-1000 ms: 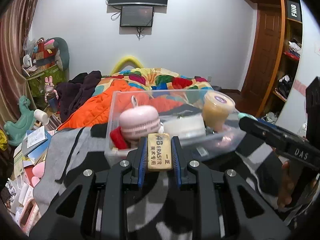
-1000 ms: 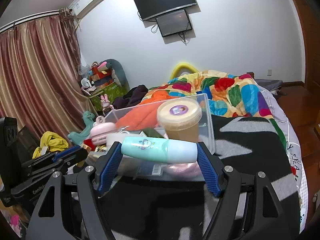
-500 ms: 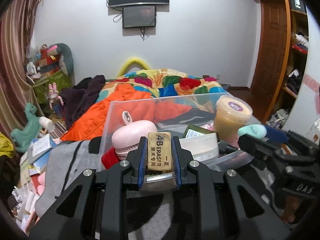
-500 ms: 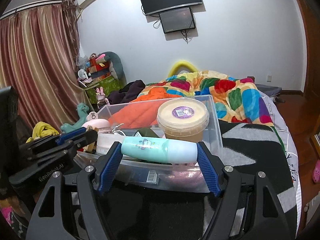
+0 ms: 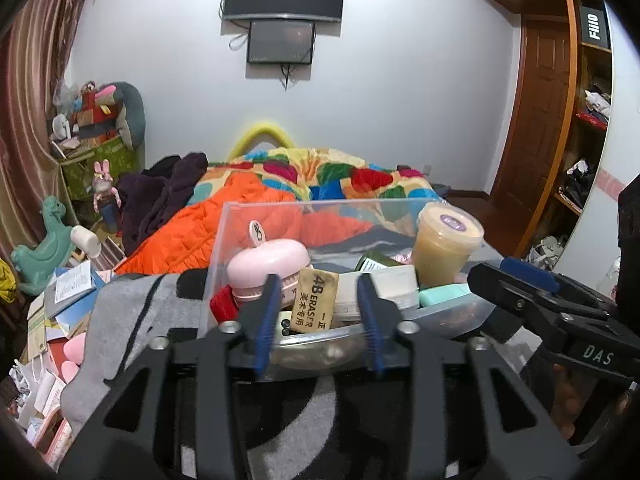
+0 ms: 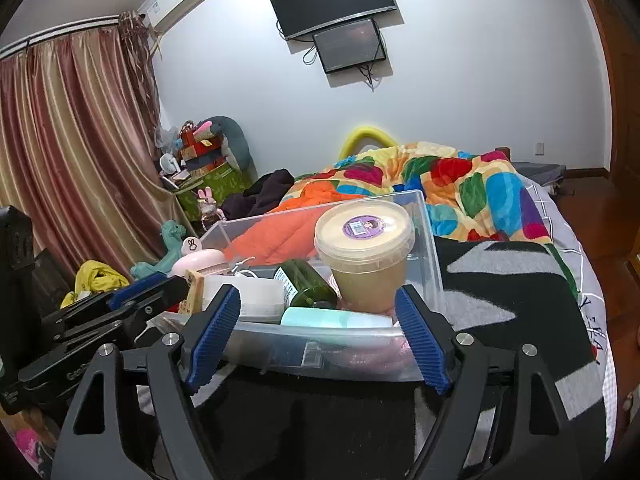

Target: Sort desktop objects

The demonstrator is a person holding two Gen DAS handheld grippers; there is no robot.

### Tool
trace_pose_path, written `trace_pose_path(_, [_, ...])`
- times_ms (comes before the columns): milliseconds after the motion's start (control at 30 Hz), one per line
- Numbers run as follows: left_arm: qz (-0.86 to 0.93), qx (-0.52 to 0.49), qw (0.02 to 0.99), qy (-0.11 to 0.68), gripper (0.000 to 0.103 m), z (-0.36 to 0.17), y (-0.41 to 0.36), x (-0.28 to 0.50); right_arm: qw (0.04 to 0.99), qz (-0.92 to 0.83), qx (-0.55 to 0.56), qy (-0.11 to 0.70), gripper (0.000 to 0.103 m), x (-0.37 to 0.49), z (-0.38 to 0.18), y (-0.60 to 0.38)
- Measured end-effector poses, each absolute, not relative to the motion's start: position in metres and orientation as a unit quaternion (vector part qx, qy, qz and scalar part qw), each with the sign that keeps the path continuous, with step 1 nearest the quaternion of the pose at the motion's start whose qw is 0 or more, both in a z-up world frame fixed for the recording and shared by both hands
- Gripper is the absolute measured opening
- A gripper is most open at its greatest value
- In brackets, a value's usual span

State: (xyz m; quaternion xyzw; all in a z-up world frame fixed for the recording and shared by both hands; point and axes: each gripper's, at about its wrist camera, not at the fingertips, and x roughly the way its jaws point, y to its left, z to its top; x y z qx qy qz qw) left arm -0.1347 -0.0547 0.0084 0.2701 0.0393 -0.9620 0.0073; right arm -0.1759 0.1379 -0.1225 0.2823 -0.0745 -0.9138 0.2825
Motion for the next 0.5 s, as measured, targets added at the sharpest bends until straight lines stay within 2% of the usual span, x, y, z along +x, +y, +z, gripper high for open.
trace_pose_path(33, [-0.963, 0.267, 0.008, 0.037, 0.050, 0.010, -0.055, -0.133, 0.283, -0.914, 0.282, -0.077, 0.080, -0.174, -0.122, 0.139])
trace_pose_path(100, [-0.965, 0.258, 0.012, 0.035, 0.066, 0.014, -0.053, -0.127, 0.283, -0.912, 0.283, -0.084, 0.086, -0.173, -0.120, 0.143])
trace_pose_path(167, [-0.967, 0.251, 0.015, 0.036, 0.075, 0.017, -0.053, -0.121, 0.277, -0.915, 0.278, -0.091, 0.086, -0.169, -0.118, 0.148])
trace_pose_path(233, [-0.968, 0.246, 0.018, 0.037, 0.078, 0.020, -0.053, -0.115, 0.269, -0.919, 0.274, -0.084, 0.086, -0.167, -0.116, 0.151])
trace_pose_path(300, [-0.968, 0.245, 0.020, 0.042, 0.089, 0.023, -0.053, -0.109, 0.257, -0.925, 0.271, -0.067, 0.086, -0.162, -0.114, 0.153])
trace_pose_path(400, [-0.971, 0.234, 0.031, 0.044, 0.095, 0.024, -0.052, -0.098, 0.250, -0.930, 0.264, -0.046, 0.089, -0.151, -0.112, 0.158])
trace_pose_path(500, [-0.971, 0.232, 0.040, 0.040, 0.097, 0.023, -0.050, -0.090, 0.247, -0.933, 0.259, -0.027, 0.093, -0.141, -0.110, 0.163])
